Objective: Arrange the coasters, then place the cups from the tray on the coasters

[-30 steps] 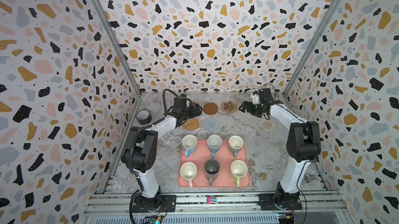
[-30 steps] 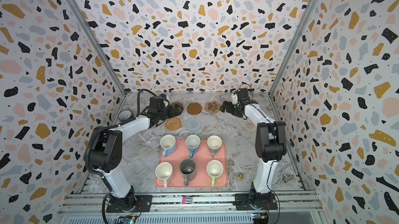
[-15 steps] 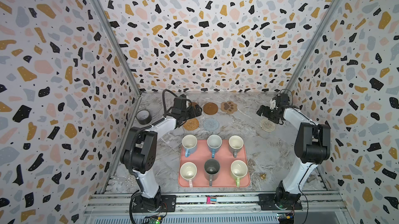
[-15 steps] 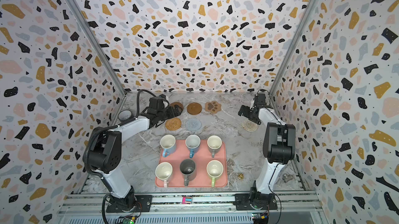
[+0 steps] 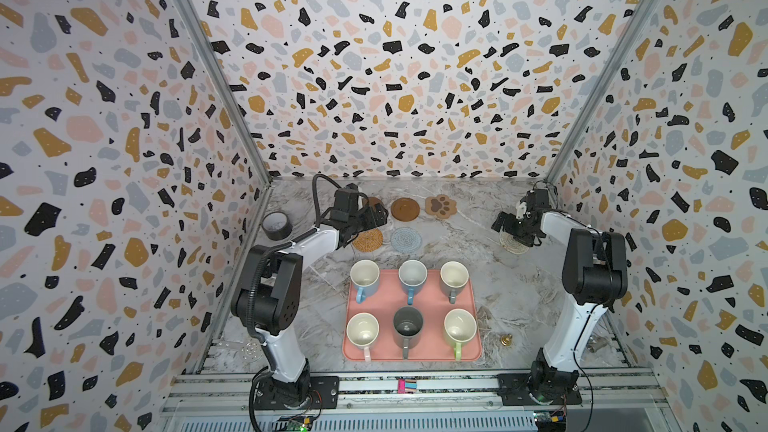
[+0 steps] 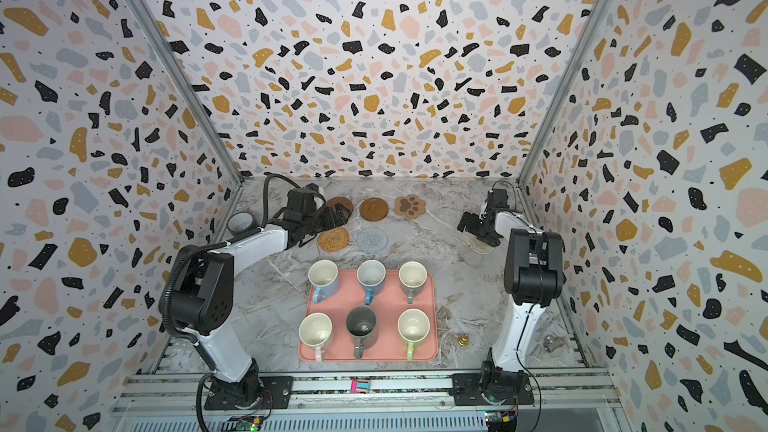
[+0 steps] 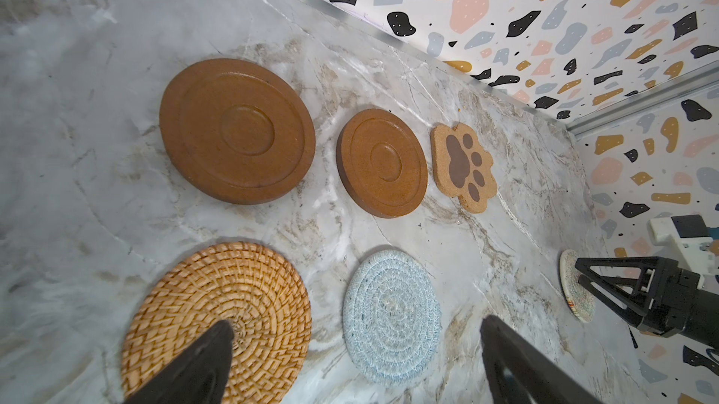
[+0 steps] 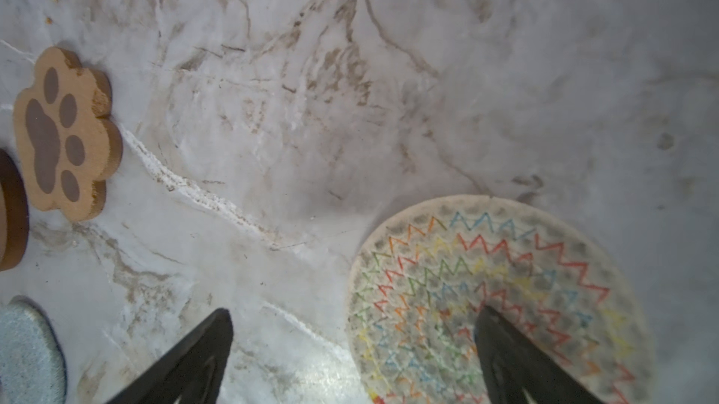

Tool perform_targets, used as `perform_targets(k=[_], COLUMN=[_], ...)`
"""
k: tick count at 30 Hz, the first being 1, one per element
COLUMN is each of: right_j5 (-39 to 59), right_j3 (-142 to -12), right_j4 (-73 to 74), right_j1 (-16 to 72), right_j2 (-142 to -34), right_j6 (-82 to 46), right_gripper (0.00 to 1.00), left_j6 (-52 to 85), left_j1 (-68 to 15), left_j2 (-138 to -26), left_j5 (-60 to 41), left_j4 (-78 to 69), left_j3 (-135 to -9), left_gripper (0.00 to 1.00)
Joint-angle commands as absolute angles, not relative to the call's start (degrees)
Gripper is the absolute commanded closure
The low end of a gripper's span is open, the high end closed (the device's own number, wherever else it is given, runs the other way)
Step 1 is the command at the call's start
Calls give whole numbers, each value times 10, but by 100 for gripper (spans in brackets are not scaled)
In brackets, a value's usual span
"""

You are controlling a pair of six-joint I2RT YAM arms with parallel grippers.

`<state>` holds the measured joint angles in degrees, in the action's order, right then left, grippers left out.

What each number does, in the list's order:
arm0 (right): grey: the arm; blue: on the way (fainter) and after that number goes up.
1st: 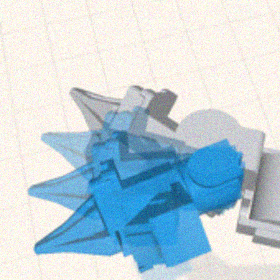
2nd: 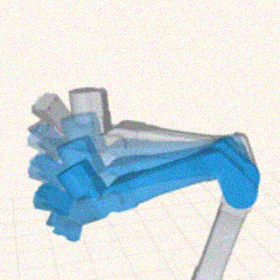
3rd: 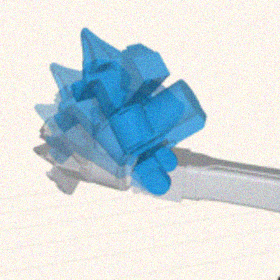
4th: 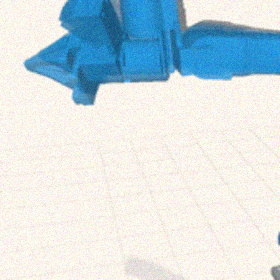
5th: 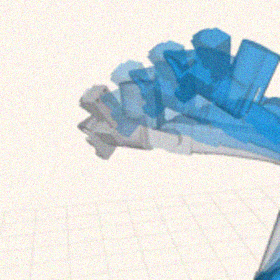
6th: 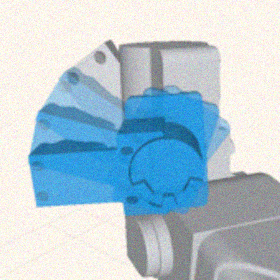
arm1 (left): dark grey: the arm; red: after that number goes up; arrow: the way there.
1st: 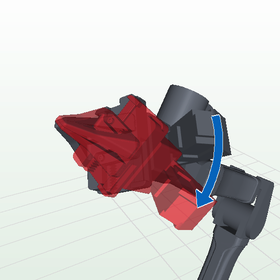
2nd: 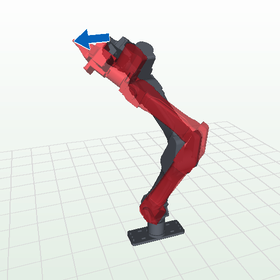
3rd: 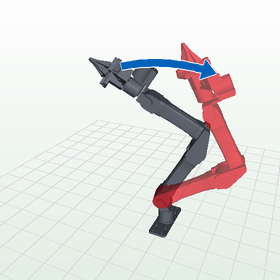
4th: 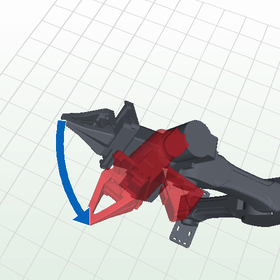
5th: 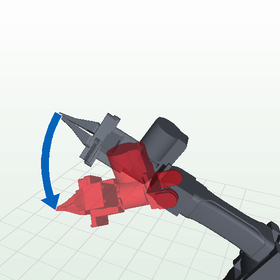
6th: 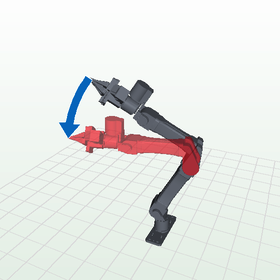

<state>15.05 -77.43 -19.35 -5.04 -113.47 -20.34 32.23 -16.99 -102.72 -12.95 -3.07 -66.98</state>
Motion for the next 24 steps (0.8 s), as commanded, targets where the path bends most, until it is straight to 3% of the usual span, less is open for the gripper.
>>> perform_targets(k=[1, 9, 24], right_j5=[160, 175, 216], right_j3=[-764, -743, -744], right_j4=[-196, -194, -194], right_j1=[-52, -38, 85], right_j2=[-1138, -1130, -1121], right_j6=[-199, -205, -248], right_gripper=[1, 1, 1], left_j6=[322, 322, 323], left_j1=[-171, -169, -168], left_j2=[-1003, -1003, -1003], left_j5=[-125, -124, -126], left_j4=[-48, -49, -50], left_j3=[-660, -656, -654], left_gripper=[0, 0, 0])
